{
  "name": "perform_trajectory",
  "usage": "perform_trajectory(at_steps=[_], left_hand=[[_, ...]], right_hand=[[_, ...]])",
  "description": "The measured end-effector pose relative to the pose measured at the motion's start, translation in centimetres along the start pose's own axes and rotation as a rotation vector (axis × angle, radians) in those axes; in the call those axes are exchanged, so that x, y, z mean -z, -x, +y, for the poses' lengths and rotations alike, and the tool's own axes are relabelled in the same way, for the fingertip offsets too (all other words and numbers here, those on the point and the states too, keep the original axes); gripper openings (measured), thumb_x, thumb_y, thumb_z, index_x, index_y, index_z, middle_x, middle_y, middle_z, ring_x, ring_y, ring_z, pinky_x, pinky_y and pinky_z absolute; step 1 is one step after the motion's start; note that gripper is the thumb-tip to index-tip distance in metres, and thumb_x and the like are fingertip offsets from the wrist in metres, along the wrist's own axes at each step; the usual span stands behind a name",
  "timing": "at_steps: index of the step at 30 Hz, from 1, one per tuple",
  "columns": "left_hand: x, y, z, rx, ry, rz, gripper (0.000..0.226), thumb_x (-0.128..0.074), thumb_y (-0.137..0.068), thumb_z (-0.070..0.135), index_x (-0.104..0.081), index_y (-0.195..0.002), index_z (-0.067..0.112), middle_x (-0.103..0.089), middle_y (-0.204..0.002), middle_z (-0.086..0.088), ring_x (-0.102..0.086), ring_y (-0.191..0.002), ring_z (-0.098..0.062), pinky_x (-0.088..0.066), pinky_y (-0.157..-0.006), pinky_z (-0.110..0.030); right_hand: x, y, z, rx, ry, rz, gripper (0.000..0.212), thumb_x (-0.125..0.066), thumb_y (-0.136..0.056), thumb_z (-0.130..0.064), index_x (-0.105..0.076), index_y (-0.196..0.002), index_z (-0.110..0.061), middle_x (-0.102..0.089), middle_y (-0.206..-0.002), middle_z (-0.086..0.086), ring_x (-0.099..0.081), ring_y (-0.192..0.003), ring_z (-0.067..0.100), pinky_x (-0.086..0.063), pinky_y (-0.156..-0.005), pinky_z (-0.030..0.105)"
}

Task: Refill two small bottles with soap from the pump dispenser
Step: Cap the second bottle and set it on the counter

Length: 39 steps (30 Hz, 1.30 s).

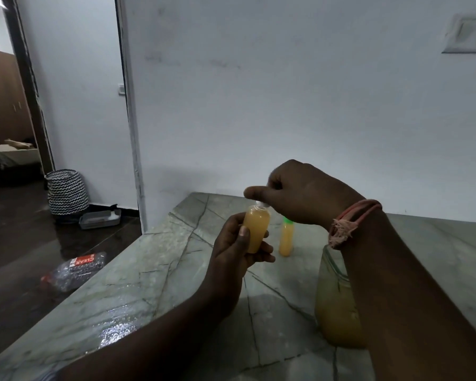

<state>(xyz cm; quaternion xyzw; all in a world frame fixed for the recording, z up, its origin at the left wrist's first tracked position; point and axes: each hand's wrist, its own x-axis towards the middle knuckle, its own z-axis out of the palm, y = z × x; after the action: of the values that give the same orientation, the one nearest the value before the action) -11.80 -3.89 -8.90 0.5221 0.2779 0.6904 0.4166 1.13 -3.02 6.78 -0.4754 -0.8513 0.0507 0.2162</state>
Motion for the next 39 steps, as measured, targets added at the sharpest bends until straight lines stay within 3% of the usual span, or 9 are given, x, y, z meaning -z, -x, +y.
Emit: perform_trajectory(at_steps=[4,8,11,16,18,20,23,27,39], left_hand=[[0.1,-0.2,0.3,0.020,0.042,0.049,0.034,-0.049,-0.092,0.035,-0.055,-0.123,0.020,-0.066,-0.102,-0.016,-0.067,-0.082,-0.031,-0.058,-0.072,-0.041],[0.2,-0.2,0.4,0.032,0.084,0.068,0.038,-0.050,-0.091,0.034,-0.053,-0.124,0.016,-0.066,-0.100,-0.016,-0.068,-0.079,-0.029,-0.058,-0.070,-0.039],[0.0,-0.1,0.5,0.034,0.095,0.048,0.037,-0.050,-0.091,0.033,-0.053,-0.123,0.016,-0.067,-0.098,-0.015,-0.068,-0.079,-0.029,-0.058,-0.069,-0.039],[0.0,0.0,0.5,0.033,0.114,0.042,0.032,-0.048,-0.092,0.031,-0.056,-0.120,0.017,-0.070,-0.092,-0.011,-0.067,-0.078,-0.030,-0.058,-0.067,-0.040],[0.0,0.0,0.5,0.042,0.108,0.035,0.033,-0.048,-0.092,0.032,-0.056,-0.120,0.018,-0.071,-0.091,-0.010,-0.067,-0.077,-0.030,-0.058,-0.067,-0.039],[-0.1,0.0,0.5,0.054,0.115,0.029,0.035,-0.049,-0.091,0.033,-0.055,-0.122,0.016,-0.071,-0.090,-0.010,-0.067,-0.076,-0.030,-0.059,-0.067,-0.039],[-0.1,0.0,0.7,0.064,0.158,0.022,0.038,-0.049,-0.091,0.032,-0.054,-0.123,0.014,-0.070,-0.090,-0.013,-0.066,-0.075,-0.030,-0.058,-0.066,-0.039],[-0.1,0.1,0.7,0.094,0.188,0.016,0.041,-0.049,-0.089,0.034,-0.053,-0.124,0.013,-0.067,-0.090,-0.016,-0.065,-0.071,-0.029,-0.056,-0.061,-0.037],[-0.8,0.1,0.7,-0.003,-0.085,0.047,0.032,-0.042,-0.100,0.041,-0.052,-0.125,0.023,-0.067,-0.088,-0.010,-0.063,-0.070,-0.023,-0.053,-0.058,-0.031]], right_hand=[[1.3,0.9,-0.7,-0.099,-0.008,0.070,0.080,-0.035,-0.084,-0.078,-0.071,-0.063,-0.010,-0.064,-0.046,-0.003,-0.061,-0.048,0.012,-0.046,-0.057,0.027],[1.4,1.0,-0.6,0.003,-0.049,0.090,0.027,-0.054,-0.097,-0.041,-0.066,-0.112,-0.023,-0.069,-0.108,0.000,-0.064,-0.087,0.015,-0.050,-0.074,0.031],[0.4,0.9,-0.7,0.079,-0.013,-0.045,0.044,-0.054,-0.096,-0.012,-0.052,-0.135,-0.031,-0.056,-0.128,-0.006,-0.055,-0.108,0.010,-0.043,-0.084,0.024],[-0.6,0.1,-0.7,0.045,0.055,0.004,0.018,-0.059,-0.096,-0.031,-0.071,-0.097,-0.019,-0.070,-0.102,-0.001,-0.062,-0.082,0.010,-0.051,-0.069,0.026],[-0.6,-0.1,-0.3,-0.010,0.065,0.062,0.047,-0.054,-0.092,-0.056,-0.070,-0.078,-0.014,-0.070,-0.077,0.003,-0.063,-0.067,0.015,-0.051,-0.063,0.031],[-0.4,-0.1,0.0,-0.019,0.022,0.096,0.046,-0.052,-0.092,-0.059,-0.067,-0.091,-0.016,-0.069,-0.082,0.001,-0.063,-0.074,0.017,-0.048,-0.063,0.031],[-0.2,0.1,-0.2,0.042,-0.099,0.001,0.031,-0.058,-0.096,-0.028,-0.056,-0.128,-0.027,-0.063,-0.110,-0.007,-0.059,-0.091,0.010,-0.042,-0.069,0.025],[-0.9,-0.1,-0.4,0.074,-0.165,-0.021,0.028,-0.052,-0.095,-0.007,-0.067,-0.111,-0.024,-0.064,-0.104,-0.007,-0.060,-0.085,0.005,-0.048,-0.070,0.024],[-0.4,0.3,-0.8,0.042,-0.010,0.004,0.018,-0.052,-0.098,-0.012,-0.064,-0.108,-0.020,-0.065,-0.111,-0.002,-0.059,-0.096,0.013,-0.042,-0.071,0.023]])
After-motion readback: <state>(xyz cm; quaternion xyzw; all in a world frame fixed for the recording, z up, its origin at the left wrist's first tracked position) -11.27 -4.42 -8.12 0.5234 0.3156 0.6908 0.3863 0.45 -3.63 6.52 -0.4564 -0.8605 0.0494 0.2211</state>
